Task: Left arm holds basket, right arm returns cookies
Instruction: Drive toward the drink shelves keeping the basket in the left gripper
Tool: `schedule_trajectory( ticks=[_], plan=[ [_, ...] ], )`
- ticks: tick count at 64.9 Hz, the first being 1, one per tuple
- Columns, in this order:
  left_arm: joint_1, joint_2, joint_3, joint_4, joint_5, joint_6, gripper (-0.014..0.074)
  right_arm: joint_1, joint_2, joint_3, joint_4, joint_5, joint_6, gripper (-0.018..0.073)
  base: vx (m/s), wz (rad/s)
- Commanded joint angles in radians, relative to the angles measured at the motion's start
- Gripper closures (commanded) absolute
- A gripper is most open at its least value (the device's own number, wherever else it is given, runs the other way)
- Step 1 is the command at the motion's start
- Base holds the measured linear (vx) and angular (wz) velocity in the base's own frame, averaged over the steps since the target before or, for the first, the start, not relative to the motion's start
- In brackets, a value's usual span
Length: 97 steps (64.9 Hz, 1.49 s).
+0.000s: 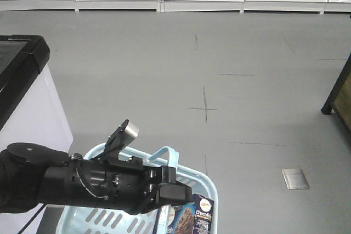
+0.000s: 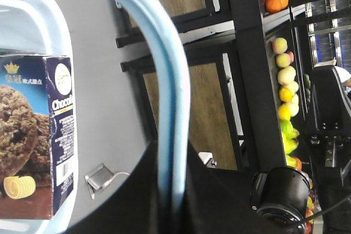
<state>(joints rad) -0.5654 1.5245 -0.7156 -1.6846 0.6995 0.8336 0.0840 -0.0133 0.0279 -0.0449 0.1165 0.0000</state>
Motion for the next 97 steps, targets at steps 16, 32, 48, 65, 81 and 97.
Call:
schedule_trajectory(
  ticks=[16, 32, 48, 65, 81, 97],
  plan=[
    [-0.001, -0.035, -0.028, -0.091, 0.052, 0.009, 0.0604, -0.003, -0.009, 0.002, -0.004, -0.073, 0.000, 0.0567, 0.38, -0.03],
    [-0.001, -0.035, -0.028, -0.091, 0.052, 0.009, 0.0604, -0.003, -0.009, 0.002, -0.004, -0.073, 0.000, 0.0567, 0.40, 0.04],
    [-0.001, -0.035, -0.028, -0.091, 0.052, 0.009, 0.0604, -0.003, -0.009, 0.002, -0.004, -0.073, 0.000, 0.0567, 0.39, 0.06],
    [-0.001, -0.035, -0.028, -0.091, 0.053, 0.009, 0.0604, -0.003, -0.009, 0.002, -0.004, -0.073, 0.000, 0.0567, 0.37, -0.01],
    [-0.001, -0.035, -0.028, -0.091, 0.053, 0.009, 0.0604, -0.003, -0.009, 0.002, -0.004, -0.073, 0.000, 0.0567, 0.37, -0.05],
    [-0.001, -0.035, -0.028, -0.091, 0.053, 0.009, 0.0604, -0.003, -0.009, 0.002, -0.004, -0.073, 0.000, 0.0567, 0.36, -0.06]
  ],
)
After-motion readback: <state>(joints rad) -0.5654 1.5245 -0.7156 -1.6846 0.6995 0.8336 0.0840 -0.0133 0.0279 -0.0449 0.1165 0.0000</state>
